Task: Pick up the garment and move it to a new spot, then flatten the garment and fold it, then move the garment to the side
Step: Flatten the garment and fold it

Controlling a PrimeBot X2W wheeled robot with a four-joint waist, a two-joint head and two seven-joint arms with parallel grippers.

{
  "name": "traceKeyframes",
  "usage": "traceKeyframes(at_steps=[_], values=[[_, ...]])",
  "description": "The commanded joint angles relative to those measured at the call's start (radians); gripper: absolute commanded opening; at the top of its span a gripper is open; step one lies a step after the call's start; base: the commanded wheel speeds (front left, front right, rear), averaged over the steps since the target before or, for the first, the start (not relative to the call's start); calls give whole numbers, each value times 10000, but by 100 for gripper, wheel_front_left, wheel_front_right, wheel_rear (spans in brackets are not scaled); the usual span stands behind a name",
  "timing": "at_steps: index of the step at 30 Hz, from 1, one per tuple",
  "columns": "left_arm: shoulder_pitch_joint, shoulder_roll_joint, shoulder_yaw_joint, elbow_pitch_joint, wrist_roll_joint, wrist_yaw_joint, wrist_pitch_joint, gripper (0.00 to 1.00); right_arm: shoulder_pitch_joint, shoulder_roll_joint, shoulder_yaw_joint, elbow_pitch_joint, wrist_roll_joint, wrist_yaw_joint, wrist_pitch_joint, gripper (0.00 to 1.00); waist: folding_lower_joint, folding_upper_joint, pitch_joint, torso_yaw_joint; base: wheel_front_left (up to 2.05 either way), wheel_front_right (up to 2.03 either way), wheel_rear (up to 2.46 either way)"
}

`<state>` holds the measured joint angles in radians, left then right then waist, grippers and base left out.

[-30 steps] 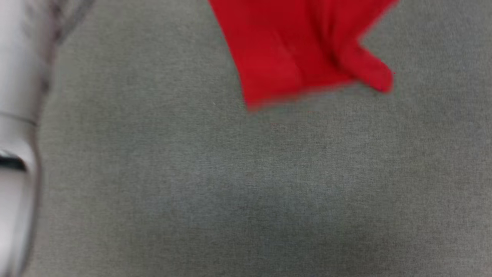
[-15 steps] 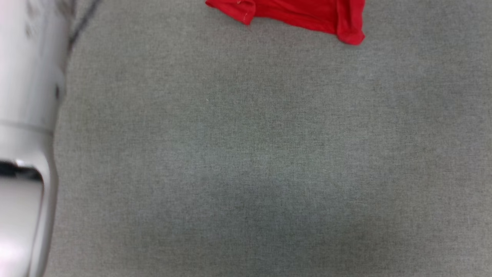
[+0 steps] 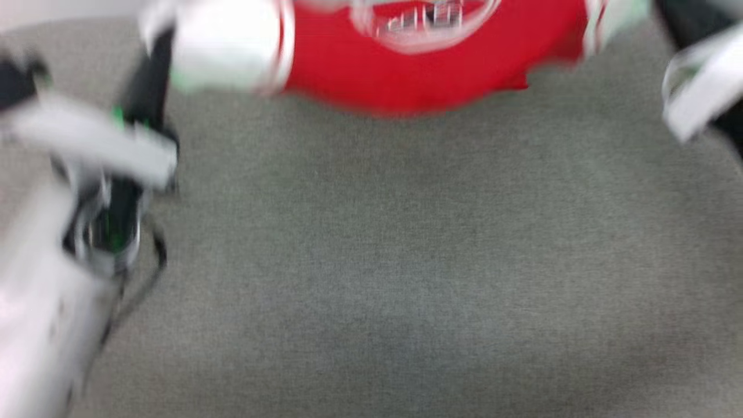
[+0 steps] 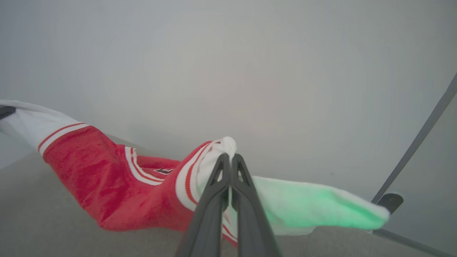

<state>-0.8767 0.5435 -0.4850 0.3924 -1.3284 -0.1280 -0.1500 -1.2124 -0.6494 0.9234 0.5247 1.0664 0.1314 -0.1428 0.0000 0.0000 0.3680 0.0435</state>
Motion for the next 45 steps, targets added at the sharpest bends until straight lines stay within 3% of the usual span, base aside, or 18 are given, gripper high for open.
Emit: traceKeyframes(at_steps=[1, 15, 25, 31, 35, 45], values=[[771, 244, 49, -489, -185, -38, -98, 0, 554, -348, 12, -526, 222, -15, 43, 0, 0, 0, -430, -156, 0, 0, 0], [7134, 2660, 592, -5039, -1350, 287, -682, 0, 5907, -2882, -758, -5359, 731, -15, 1737, 0, 0, 0, -1057, -279, 0, 0, 0], [10172, 4344, 1000, -7238, -2032, 858, -696, 0, 8725, -3658, -1943, -7755, 991, -14, 3665, 0, 0, 0, -1285, -358, 0, 0, 0], [11671, 5209, 1696, -8009, -2491, 756, -887, 0, 10302, -4143, -3257, -8756, 1148, -14, 4420, 0, 0, 0, -1294, -300, 0, 0, 0], [11847, 5311, 1600, -7893, -2272, 945, -801, 0, 10967, -3981, -4130, -8890, 505, -14, 4943, 0, 0, 0, -1242, -359, 0, 0, 0], [10171, 3979, 121, -6492, -1153, 1735, 141, 0, 11398, -2171, -4372, -8587, -1463, -14, 6847, 0, 0, 0, -971, -543, 0, 0, 0]])
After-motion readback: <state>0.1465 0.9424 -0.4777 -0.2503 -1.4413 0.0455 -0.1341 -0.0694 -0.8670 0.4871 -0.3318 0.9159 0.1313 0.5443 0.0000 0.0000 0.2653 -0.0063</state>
